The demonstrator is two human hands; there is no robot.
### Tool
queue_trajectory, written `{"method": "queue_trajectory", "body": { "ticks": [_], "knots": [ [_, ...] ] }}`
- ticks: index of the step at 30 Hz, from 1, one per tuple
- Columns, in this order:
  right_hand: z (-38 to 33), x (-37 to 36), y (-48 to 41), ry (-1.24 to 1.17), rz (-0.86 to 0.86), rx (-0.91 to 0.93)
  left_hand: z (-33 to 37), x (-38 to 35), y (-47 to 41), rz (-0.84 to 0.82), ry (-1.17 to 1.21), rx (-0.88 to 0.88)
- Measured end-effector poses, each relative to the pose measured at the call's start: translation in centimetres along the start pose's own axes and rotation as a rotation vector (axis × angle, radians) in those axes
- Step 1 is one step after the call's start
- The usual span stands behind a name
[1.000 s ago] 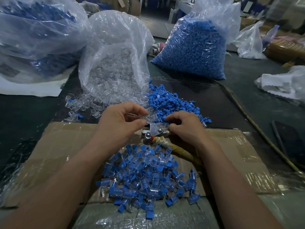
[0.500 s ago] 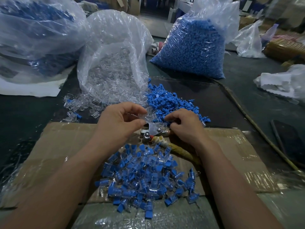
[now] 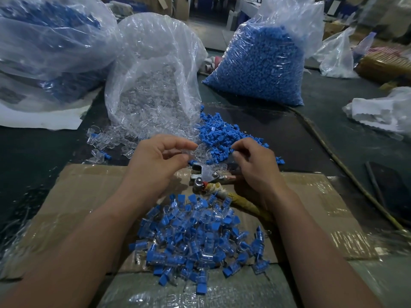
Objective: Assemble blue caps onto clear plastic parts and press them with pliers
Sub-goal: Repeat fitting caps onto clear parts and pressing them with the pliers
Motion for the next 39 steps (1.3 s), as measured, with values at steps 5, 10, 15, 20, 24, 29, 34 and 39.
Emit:
{"method": "queue_trajectory", "body": {
  "ticks": [5,10,15,20,24,29,34,39],
  "knots": [
    [-2.1,1.6,0.8,-0.365,0.078,-0.055,-0.3,-0.1,-0.1,-0.002,-0.024,0.011],
    [-5.0,1.5,2.2,-0.465,0.038,0.029,-0.1,-0.3,0.0,-0.017,-0.035,-0.013],
    [-7.0,1.2,3.3,-0.53,0.014,0.124,-0.3,-0.5,-0.1,-0.018,-0.015,-0.011],
    [-7.1,1.0,3.4,-0.477,0.036,0.171,-0.5,-0.8,0.1,-0.052,-0.018,0.011],
    [-7.3,1.3,3.4,-0.395,0.115,0.259,-0.2,-1.0,0.3,-0.078,-0.001,0.028],
    [-7.5,1.5,3.5,-0.405,0.128,0.296,0.0,-1.1,0.5,-0.088,0.016,0.038],
    [-7.4,1.9,3.3,-0.468,0.123,0.297,0.3,-1.2,0.4,-0.104,0.107,0.054],
    [-7.1,1.3,3.4,-0.577,0.035,0.228,0.0,-1.2,0.4,-0.143,0.184,0.125]
  ]
}}
Point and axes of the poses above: each hand's wrist, its own y-axis away from the middle knuckle, its own x-axis out of the back of the hand, z = x × y, the point moved 7 cm from there along -y, towards the middle knuckle, and after that the axes turned 14 degrees about z, right-handed, at the moved point
